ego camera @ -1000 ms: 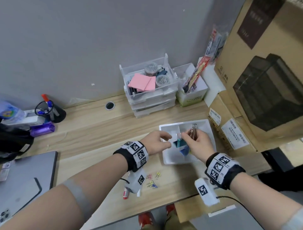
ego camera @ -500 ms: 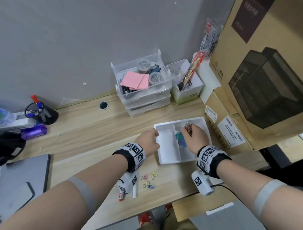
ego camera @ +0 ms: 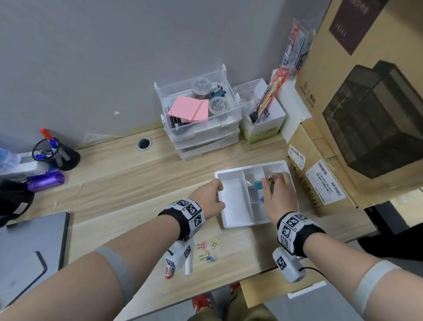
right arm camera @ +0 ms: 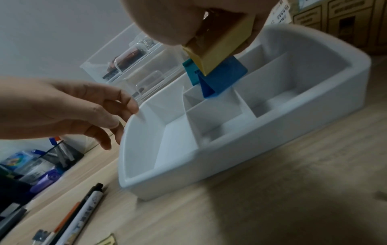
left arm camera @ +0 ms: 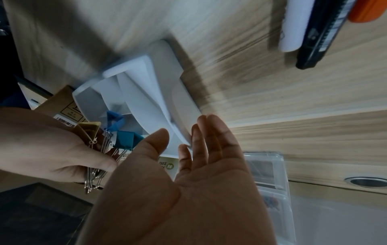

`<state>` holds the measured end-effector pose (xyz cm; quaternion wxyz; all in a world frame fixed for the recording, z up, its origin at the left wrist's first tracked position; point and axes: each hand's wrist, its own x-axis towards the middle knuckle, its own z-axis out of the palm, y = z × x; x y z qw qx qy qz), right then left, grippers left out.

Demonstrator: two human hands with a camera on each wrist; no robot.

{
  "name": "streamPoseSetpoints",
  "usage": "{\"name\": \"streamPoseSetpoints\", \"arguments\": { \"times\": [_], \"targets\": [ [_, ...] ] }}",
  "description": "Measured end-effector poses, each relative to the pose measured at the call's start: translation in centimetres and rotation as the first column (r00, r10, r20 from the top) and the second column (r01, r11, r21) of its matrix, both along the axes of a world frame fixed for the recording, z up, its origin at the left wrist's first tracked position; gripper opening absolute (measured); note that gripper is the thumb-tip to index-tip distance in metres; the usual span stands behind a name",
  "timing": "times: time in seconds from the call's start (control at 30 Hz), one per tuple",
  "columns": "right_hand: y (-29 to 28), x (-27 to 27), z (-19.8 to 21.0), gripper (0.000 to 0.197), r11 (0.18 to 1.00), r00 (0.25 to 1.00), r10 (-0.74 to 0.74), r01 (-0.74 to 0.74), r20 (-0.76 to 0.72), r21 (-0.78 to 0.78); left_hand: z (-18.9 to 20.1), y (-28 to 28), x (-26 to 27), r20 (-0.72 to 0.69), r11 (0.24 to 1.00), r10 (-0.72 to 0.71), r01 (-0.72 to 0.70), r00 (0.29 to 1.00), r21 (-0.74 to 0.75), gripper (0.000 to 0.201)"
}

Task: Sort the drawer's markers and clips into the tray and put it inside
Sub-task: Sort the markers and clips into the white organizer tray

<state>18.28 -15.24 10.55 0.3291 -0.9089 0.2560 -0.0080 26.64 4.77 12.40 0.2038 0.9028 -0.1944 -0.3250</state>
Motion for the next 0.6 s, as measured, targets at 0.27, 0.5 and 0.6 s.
{"name": "streamPoseSetpoints", "arguments": {
  "times": [0.27,0.5,0.6],
  "targets": [
    [2.0,-0.8,-0.4,0.032,0.995,0.999,-0.037,0.038,-0.014,0.092,0.0,0.1,-0.1,-0.016,1.0,0.013,-0.013,1.0,-0.001,0.039],
    [0.8,-3.1,-1.0,0.015,0.981,0.981,0.196,-0.195,-0.016,0.015,0.2,0.5,-0.1,-0.032,1.0,0.005,-0.005,0.999,0.011,0.04],
    [0.0,-2.7,-0.1,0.01,0.937,0.939,0.334,-0.341,-0.083,-0.081,0.2,0.6,-0.2,-0.04,1.0,0.014,-0.013,0.999,0.023,0.038]
  ]
}}
